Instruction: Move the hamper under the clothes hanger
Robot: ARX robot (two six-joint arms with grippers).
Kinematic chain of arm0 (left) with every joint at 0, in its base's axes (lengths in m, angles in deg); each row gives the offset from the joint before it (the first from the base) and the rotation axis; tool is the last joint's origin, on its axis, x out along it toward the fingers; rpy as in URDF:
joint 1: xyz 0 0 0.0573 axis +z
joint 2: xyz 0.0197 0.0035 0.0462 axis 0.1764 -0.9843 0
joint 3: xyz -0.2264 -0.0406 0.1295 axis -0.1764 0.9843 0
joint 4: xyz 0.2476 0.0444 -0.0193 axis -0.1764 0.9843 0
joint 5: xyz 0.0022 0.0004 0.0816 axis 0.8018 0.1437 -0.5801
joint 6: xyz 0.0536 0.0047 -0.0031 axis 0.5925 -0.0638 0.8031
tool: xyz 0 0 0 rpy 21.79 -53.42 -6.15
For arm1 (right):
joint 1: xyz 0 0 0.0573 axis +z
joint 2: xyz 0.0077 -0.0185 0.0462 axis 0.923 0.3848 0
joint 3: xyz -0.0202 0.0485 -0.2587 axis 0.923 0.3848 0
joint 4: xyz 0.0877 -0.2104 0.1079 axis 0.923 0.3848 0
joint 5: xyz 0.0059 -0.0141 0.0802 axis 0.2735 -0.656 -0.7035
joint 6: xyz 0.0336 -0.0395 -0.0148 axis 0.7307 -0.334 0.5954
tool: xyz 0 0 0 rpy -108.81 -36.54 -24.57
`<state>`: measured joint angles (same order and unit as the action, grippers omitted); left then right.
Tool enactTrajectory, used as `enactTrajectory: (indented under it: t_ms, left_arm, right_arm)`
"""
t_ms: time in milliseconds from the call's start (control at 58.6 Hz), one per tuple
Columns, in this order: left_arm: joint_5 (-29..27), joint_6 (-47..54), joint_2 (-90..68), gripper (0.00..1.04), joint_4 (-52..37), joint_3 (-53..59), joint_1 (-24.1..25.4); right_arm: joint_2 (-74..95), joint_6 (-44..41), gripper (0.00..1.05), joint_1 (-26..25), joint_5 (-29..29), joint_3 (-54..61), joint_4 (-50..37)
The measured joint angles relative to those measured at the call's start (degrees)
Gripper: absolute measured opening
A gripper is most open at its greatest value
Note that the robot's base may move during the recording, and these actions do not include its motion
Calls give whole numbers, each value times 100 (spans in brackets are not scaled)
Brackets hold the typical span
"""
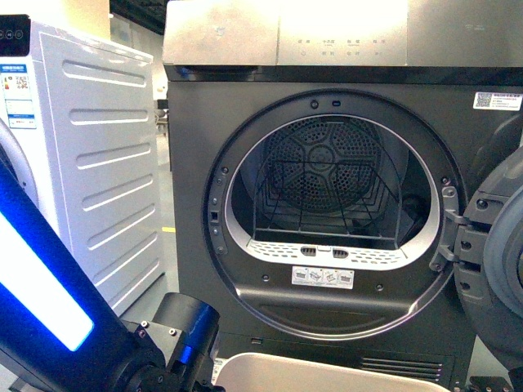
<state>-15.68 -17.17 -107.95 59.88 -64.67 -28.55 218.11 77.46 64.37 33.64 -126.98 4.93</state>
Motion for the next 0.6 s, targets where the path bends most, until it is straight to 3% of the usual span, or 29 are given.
enactTrajectory:
  t_ms: [256,597]
  left_arm:
    - [-87,0,2,4,7,28,164]
    - [39,-2,9,4,4,24,-63]
  right_arm:
    - [0,22,2,173,-107,-2,-20]
    - [-9,22,2,-55,46,0,-31]
